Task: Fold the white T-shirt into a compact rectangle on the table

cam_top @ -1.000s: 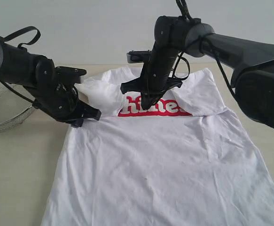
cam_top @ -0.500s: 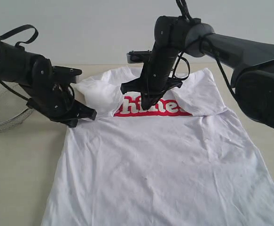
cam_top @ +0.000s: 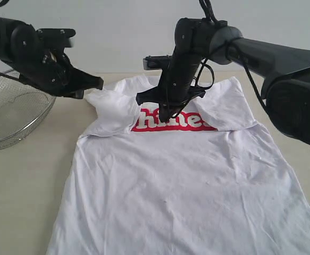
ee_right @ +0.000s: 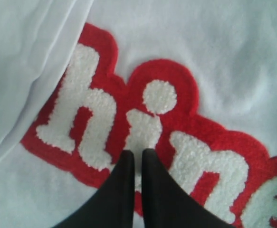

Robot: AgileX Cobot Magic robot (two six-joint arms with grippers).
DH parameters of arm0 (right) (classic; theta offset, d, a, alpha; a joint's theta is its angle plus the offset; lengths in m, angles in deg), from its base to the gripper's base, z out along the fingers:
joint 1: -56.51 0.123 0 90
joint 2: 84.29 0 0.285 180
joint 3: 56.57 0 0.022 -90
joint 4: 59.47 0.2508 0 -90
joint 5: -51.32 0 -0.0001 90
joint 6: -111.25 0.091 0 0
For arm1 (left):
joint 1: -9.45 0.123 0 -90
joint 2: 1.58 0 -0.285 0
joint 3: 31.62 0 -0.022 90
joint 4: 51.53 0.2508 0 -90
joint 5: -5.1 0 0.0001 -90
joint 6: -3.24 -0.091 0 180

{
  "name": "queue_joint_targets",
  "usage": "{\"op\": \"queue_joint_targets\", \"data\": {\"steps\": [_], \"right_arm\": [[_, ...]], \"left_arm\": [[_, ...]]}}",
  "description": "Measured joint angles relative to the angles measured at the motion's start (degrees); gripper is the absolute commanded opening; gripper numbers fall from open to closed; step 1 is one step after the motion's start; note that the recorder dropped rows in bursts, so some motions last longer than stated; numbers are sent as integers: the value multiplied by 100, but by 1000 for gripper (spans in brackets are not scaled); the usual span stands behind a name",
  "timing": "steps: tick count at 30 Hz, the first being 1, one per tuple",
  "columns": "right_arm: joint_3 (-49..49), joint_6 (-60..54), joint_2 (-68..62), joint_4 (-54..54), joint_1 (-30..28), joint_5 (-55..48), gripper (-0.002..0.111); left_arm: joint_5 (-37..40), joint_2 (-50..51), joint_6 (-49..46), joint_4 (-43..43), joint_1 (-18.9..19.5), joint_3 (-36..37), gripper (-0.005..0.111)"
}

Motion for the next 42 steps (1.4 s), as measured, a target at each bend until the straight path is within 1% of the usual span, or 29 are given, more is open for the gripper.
{"op": "queue_joint_targets", "data": {"steps": [6,14,19,24,27,35,42], "right_arm": [[0,-49,0,11,0,35,0],[0,-231,0,318,0,194,0],[0,-308,0,329,0,227,0],[0,-317,0,329,0,327,0],[0,-317,0,329,0,352,0],[0,-331,0,338,0,362,0],[0,-368,0,338,0,387,0]], "left_arm": [[5,861,-144,0,10,-1430,4],[679,1951,-158,175,25,-2816,4],[984,2358,-171,262,101,-3226,4],[1165,2591,-184,285,219,-3452,4],[1204,2707,-230,298,228,-3519,4],[1500,3111,-318,298,228,-4004,4],[1500,3197,-339,382,228,-4067,4]]}}
